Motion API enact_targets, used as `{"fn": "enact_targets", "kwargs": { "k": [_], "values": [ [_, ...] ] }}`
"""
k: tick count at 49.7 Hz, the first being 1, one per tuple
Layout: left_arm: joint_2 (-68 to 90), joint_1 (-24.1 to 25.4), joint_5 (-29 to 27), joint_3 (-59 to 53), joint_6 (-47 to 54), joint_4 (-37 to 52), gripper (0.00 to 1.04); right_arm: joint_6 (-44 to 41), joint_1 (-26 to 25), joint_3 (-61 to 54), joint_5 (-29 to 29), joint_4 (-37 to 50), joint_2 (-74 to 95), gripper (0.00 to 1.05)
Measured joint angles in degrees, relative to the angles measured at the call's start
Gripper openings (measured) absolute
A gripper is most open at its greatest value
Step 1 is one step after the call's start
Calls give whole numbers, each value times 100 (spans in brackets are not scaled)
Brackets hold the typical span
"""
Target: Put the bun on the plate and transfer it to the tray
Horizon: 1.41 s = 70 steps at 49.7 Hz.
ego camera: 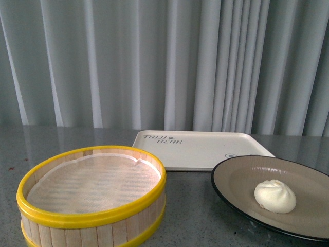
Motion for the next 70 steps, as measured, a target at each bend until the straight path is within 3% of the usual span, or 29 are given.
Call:
{"fn": "enact_targets", "kwargs": {
  "k": [3, 5, 7, 13, 24, 29, 34, 40, 50, 57, 70],
  "values": [
    [0, 0, 0, 0, 0, 0, 98, 146, -44, 74, -122, -219, 111, 96],
    [0, 0, -2, 0, -2, 0, 98, 914, -358, 603, -616, -1368, 822, 96],
    [-2, 0, 7, 0, 0, 0, 98, 1338, -649, 922, -717, -1880, 1412, 96],
    [-2, 0, -2, 0, 0, 0, 98, 1364, -1016, 1366, -317, -1794, 2505, 96],
    [-2, 0, 4, 0, 0, 0, 98, -1193, -824, 2321, -415, -1812, 3263, 96],
    [-4, 0, 2, 0, 0, 0, 98, -2850, -879, 2610, -662, -2181, 3615, 96],
    [-4, 0, 2, 0, 0, 0, 98, -5119, -1001, 2948, -944, -2485, 4166, 96],
    [-4, 0, 2, 0, 0, 0, 98, -6881, -881, 3193, -992, -2485, 4603, 96],
    [-4, 0, 4, 0, 0, 0, 98, -8113, -308, 3440, -990, -2284, 5337, 96],
    [-4, 0, 2, 0, 0, 0, 98, -8937, 66, 3523, -1335, -1768, 6041, 96],
    [-4, 0, 2, 0, 0, 0, 98, -9184, 466, 3558, -1209, -1003, 6813, 96]
  ]
}}
